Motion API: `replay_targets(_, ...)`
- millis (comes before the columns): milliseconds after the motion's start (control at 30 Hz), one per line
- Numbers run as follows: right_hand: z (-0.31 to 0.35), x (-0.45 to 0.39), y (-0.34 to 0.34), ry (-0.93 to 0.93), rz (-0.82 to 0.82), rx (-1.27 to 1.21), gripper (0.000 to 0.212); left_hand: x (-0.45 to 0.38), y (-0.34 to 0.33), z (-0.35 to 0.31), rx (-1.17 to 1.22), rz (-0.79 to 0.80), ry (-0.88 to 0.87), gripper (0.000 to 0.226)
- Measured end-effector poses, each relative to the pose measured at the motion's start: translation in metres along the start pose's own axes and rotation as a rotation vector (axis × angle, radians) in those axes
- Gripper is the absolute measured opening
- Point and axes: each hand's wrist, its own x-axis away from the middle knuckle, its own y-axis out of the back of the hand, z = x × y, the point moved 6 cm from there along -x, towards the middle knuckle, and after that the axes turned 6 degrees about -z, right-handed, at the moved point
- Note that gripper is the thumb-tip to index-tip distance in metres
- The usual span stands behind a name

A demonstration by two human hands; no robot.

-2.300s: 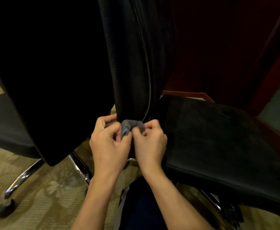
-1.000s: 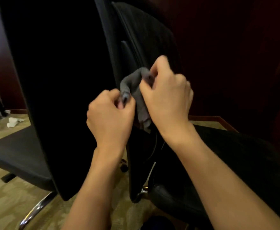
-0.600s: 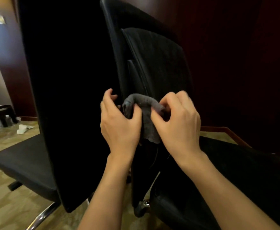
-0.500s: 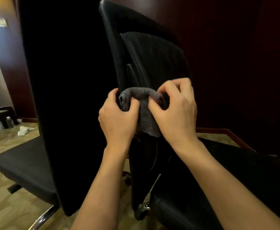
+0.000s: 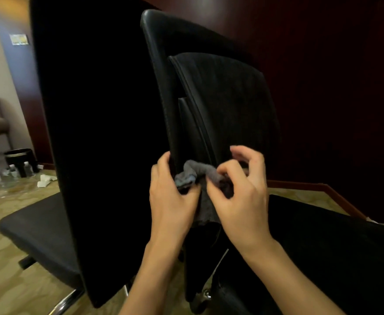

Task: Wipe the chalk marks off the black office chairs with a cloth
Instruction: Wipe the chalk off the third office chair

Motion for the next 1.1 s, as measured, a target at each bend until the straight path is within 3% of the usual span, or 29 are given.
replay_targets(200,-0.008,0.014,-0.003,-0.01,0.126,0.034,0.017,0.027,-0.006,0.008,-0.083,-0.01,0.032,0.071)
replay_targets(333,0.007,-0.022,0.001,0.061,0.05,-0.002,0.015,0.007,0.008,-0.006,-0.105,-0.112,0.028,0.04)
replay_targets(467,0.036,-0.081,0.0,0.138,-0.055,-0.029,0.017,-0.054,0.025,-0.04,-0.029,-0.186,0.024,0.045)
replay_targets(667,0.047,-0.133,-0.02,0.106,-0.06,-0.049,0.014,-0.1,0.023,-0.067,-0.119,-0.161,0.033,0.026)
replay_targets(800,0.021,-0.104,-0.023,0.001,-0.032,-0.105,0.013,-0.096,0.018,-0.06,-0.082,-0.149,0.136,0.039)
replay_targets(900,0.008,-0.083,-0.019,-0.062,-0.039,-0.142,0.013,-0.092,0.015,-0.061,-0.056,-0.134,0.11,0.045)
replay_targets(1100,0.009,-0.058,-0.017,-0.044,-0.064,-0.169,0.015,-0.062,0.012,-0.038,-0.015,-0.086,0.106,0.058)
